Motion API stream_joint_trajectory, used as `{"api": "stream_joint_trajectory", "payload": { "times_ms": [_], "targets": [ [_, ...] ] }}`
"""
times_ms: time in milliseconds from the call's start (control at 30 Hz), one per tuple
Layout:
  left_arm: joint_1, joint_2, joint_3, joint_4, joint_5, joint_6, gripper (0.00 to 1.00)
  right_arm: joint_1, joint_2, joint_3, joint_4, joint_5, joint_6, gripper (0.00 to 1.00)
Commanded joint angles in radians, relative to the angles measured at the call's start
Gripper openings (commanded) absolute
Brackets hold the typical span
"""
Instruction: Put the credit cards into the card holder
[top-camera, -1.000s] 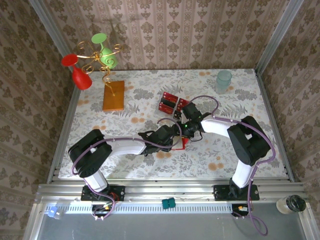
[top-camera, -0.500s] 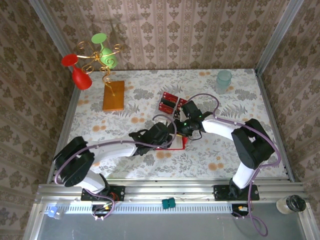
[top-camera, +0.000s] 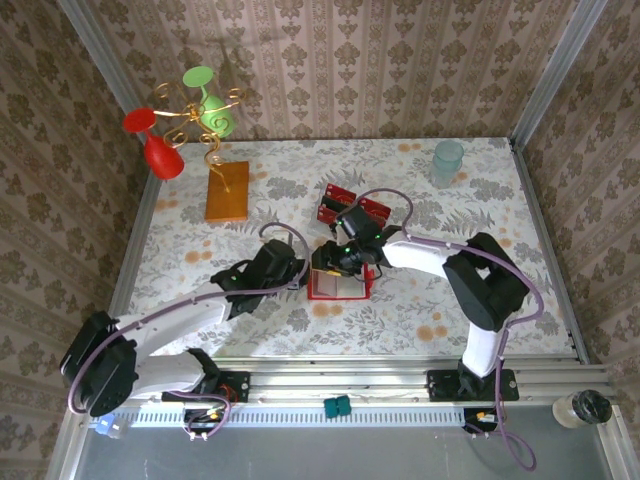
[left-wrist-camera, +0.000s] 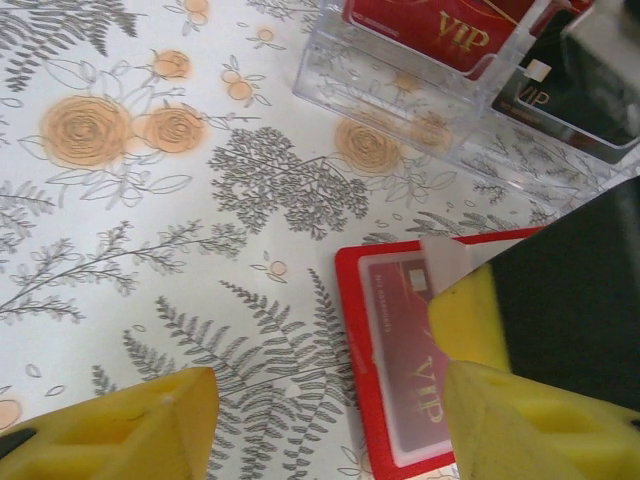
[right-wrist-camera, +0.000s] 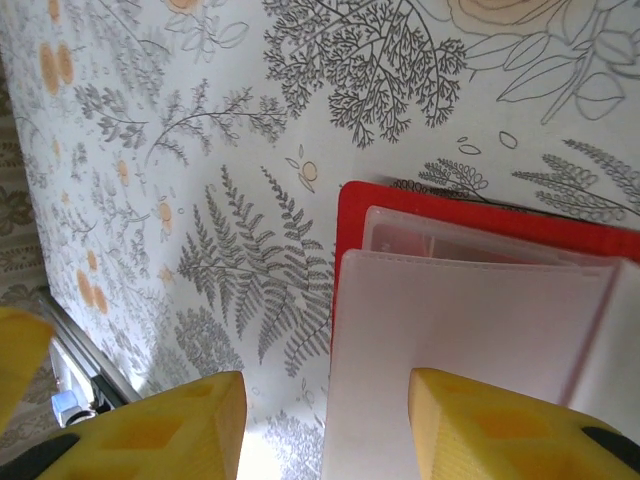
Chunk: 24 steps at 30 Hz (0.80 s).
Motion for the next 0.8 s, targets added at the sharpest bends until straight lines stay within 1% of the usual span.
{"api": "stream_joint_trajectory", "payload": {
  "times_ms": [0, 233, 433, 567, 700, 767],
  "targets": [
    [0.016, -0.027, -0.026, -0.027, -0.002, 0.010, 0.62, 0.010, 0.052, 0.029, 0.032, -0.003, 0.039, 0.48],
    [0.023, -0.024, -0.037, -0.020, 0.003, 0.007, 0.62, 0.013, 0.095, 0.034, 0.055, -0.025, 0.043, 0.48],
    [0.022, -0.002, -0.036, -0.008, 0.008, 0.002, 0.64, 0.009, 0.060, 0.061, 0.012, -0.043, 0.006, 0.48],
    [0.023, 0.024, -0.028, 0.003, 0.016, 0.001, 0.64, -0.002, 0.012, 0.072, -0.040, -0.022, -0.033, 0.47],
    [0.022, 0.048, -0.018, 0.012, 0.024, 0.002, 0.64, -0.026, -0.025, 0.049, -0.084, -0.002, -0.072, 0.44],
    [0.023, 0.058, -0.015, 0.015, 0.024, 0.001, 0.64, -0.040, -0.043, 0.024, -0.087, 0.003, -0.085, 0.38]
  ]
}}
